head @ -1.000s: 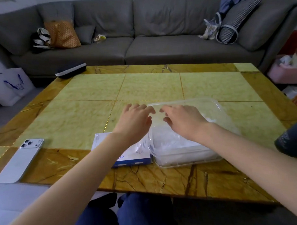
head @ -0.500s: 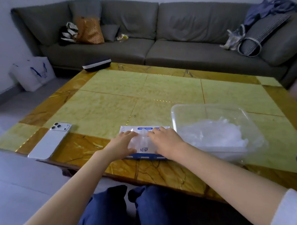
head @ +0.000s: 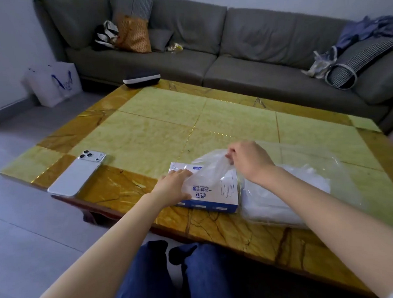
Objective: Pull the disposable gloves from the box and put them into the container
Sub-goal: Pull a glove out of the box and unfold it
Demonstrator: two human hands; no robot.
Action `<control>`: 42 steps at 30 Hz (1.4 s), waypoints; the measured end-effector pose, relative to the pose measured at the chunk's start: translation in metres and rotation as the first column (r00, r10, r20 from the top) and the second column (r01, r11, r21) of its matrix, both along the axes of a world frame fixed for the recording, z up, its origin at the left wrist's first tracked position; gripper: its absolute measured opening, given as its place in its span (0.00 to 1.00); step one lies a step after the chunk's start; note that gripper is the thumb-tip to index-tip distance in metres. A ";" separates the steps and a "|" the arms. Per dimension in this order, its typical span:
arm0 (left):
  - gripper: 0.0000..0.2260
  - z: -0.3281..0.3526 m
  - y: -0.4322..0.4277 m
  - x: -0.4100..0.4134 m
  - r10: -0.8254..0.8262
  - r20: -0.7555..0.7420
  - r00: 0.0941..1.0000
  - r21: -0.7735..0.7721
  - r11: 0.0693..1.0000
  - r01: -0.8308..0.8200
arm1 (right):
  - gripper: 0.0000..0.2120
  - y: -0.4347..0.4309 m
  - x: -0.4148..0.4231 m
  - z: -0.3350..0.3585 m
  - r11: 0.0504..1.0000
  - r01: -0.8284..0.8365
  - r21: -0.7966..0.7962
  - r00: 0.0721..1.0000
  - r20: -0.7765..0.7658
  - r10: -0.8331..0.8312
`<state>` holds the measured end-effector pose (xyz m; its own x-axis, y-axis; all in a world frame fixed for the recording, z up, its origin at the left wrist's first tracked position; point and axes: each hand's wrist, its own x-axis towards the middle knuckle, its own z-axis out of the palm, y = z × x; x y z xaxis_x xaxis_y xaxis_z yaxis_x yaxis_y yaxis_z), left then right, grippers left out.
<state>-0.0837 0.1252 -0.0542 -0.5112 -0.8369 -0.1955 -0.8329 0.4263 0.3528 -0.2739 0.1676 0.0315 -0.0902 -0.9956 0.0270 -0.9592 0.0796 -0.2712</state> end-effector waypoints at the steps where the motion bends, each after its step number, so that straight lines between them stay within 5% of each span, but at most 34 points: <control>1: 0.29 -0.001 0.000 0.000 -0.005 0.006 1.000 -0.005 1.000 0.005 | 0.10 -0.001 -0.004 0.003 0.999 0.026 -0.044 0.999 0.034 -0.025; 6: 0.28 0.000 0.003 -0.002 0.017 -0.026 1.000 0.023 1.000 -0.016 | 0.10 -0.006 -0.020 0.037 0.953 0.122 -0.276 0.989 0.118 -0.092; 13: 0.25 0.017 0.013 -0.011 0.007 -0.025 1.000 -0.024 1.000 -0.008 | 0.12 0.013 -0.031 0.046 0.955 0.165 -0.245 0.975 0.189 -0.120; 19: 0.09 0.058 0.040 -0.046 -0.013 -0.431 0.902 -0.227 0.969 -0.095 | 0.12 0.024 -0.031 0.045 0.953 0.193 -0.233 0.940 0.324 -0.111; 28: 0.26 0.084 0.047 -0.074 -0.004 -0.714 0.700 -0.144 0.979 -0.142 | 0.04 0.037 -0.019 0.038 0.997 -0.021 -0.076 0.844 0.533 0.058; 34: 0.05 0.086 0.043 -0.068 0.027 -0.776 0.630 -0.073 0.989 -0.131 | 0.14 0.040 -0.018 0.038 0.994 -0.104 -0.034 0.797 0.594 0.103; 42: 0.08 0.085 0.043 -0.062 0.108 -0.807 0.581 0.033 0.990 -0.139 | 0.08 0.037 -0.023 0.033 0.998 -0.046 -0.049 0.762 0.644 0.067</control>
<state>-0.1457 0.1681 0.0313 -0.3379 -0.9018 0.2693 -0.2601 0.3645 0.8942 -0.2965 0.2041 0.0649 -0.0400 -0.9991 0.0108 -0.5595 0.0135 -0.8287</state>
